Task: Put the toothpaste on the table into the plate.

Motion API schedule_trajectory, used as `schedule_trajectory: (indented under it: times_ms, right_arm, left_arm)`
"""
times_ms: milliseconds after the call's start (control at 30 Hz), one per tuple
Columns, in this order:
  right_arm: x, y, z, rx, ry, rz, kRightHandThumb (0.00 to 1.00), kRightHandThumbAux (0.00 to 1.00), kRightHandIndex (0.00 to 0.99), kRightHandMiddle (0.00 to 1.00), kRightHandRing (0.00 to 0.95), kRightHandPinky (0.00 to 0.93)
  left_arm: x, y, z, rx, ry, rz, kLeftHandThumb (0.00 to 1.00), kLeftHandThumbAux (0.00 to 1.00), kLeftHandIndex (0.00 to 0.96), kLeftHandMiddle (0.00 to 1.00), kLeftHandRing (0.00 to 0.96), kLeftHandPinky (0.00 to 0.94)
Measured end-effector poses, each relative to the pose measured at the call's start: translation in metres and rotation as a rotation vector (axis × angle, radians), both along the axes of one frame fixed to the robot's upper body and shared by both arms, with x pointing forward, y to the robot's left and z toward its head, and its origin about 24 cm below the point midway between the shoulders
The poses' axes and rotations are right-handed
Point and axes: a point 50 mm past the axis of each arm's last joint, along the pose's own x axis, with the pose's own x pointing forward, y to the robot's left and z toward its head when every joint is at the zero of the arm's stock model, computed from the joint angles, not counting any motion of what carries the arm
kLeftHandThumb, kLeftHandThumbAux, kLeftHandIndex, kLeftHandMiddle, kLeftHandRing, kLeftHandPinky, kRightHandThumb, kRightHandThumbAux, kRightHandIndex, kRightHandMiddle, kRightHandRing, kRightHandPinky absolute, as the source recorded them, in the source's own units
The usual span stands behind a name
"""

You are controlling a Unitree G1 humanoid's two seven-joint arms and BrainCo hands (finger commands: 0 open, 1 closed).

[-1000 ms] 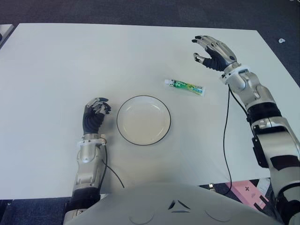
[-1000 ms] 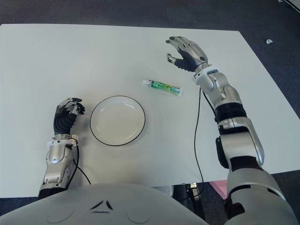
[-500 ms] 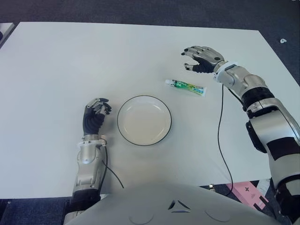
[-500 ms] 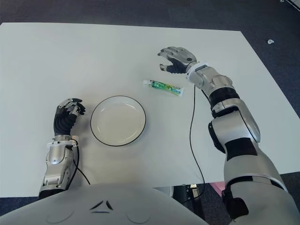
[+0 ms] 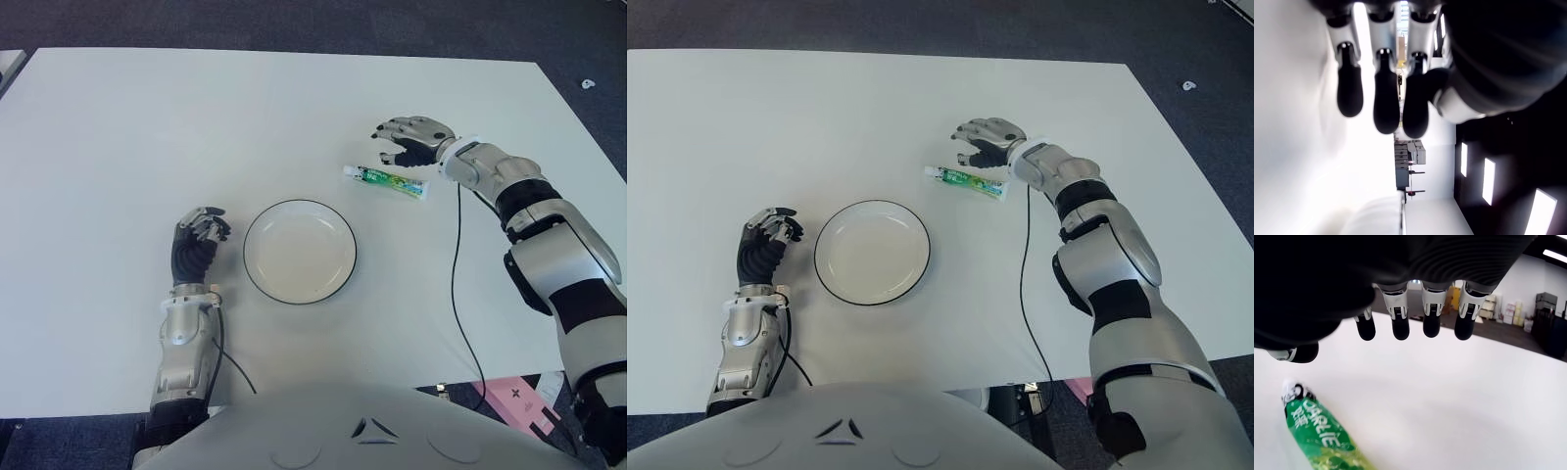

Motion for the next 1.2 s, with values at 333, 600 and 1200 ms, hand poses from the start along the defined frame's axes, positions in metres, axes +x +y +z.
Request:
schedule_trajectory:
  times_ms: [333, 600, 1200]
  right_arm:
    - [-0.004, 0.002, -0.013, -0.080, 0.088, 0.021, 0.622, 0.069, 0.000, 0.000, 0.000, 0.000]
    - [-0.010, 0.005, -0.020, -0.159, 0.153, 0.080, 0.605, 0.086, 0.000, 0.000, 0.000, 0.000]
    - [-0.015, -0.001, -0.023, -0.238, 0.180, 0.135, 0.584, 0.098, 0.000, 0.000, 0.000, 0.000]
  left_arm:
    - [-0.001, 0.000, 0.000, -0.001, 0.002, 0.002, 0.710, 0.717, 0.435, 0.595, 0.577, 0.564]
    - [-0.001, 0.000, 0.000, 0.004, 0.004, 0.008, 0.709, 0.718, 0.435, 0.594, 0.577, 0.565]
    - [-0.001, 0.000, 0.001, 0.009, 0.002, 0.011, 0.709, 0.717, 0.435, 0.599, 0.578, 0.565]
